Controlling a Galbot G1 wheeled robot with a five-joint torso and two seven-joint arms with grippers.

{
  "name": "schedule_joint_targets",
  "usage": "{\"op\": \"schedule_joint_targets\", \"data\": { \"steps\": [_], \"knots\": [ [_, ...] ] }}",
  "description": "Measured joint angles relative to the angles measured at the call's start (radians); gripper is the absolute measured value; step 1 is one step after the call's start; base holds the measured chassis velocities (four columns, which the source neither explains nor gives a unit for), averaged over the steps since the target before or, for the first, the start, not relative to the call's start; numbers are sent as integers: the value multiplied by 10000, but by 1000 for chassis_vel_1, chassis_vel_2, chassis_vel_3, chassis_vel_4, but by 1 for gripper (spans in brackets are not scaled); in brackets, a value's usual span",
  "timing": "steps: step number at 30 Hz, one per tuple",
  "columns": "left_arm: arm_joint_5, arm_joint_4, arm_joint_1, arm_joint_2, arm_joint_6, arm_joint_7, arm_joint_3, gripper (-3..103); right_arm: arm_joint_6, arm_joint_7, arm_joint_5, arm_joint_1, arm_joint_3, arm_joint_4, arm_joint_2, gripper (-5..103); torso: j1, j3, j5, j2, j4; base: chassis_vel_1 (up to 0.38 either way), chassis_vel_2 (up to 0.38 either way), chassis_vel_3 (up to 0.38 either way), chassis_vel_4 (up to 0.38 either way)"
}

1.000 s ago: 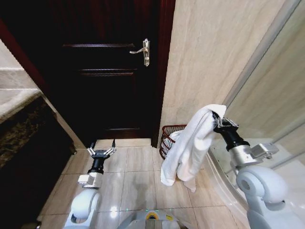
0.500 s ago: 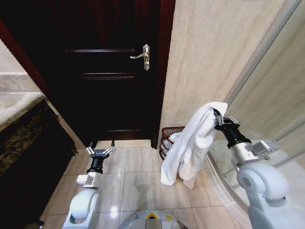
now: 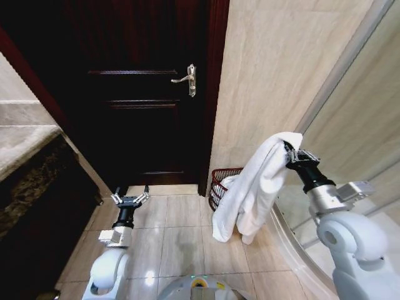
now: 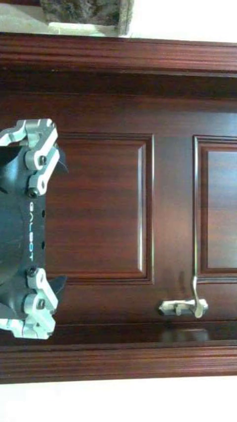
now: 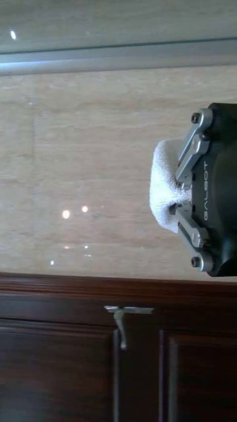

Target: Discard the used towel into the hamper.

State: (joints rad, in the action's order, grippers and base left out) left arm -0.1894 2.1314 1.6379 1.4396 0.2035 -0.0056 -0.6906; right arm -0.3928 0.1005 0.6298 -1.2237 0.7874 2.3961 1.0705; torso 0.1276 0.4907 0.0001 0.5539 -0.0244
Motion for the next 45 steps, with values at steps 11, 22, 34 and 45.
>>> {"op": "schedule_joint_targets", "data": {
  "steps": [11, 22, 34, 45],
  "knots": [
    [39, -213, 101, 305, 128, 93, 37, 100, -541, 386, 1126, 1780, -42, -340, -762, 3, 182, 271, -1, 450, 0, 0, 0, 0, 0],
    [-313, -573, 197, 84, 523, 56, 132, 100, -1091, 750, 2495, 4097, -674, -1228, -1436, 3, 375, 525, -1, 895, 1, 0, 0, 0, 0],
    [-262, -623, 511, 219, 1069, -33, -92, 100, -1142, 668, 3388, 5649, -948, -2094, -2481, 3, 598, 817, -1, 1413, 0, 0, 0, 0, 0],
    [166, -58, 679, 586, 1144, -18, -125, 100, -939, 448, 3896, 6662, -1723, -3069, -3110, 3, 833, 1100, 1, 1931, 0, 0, 0, 0, 0]
  ]
}}
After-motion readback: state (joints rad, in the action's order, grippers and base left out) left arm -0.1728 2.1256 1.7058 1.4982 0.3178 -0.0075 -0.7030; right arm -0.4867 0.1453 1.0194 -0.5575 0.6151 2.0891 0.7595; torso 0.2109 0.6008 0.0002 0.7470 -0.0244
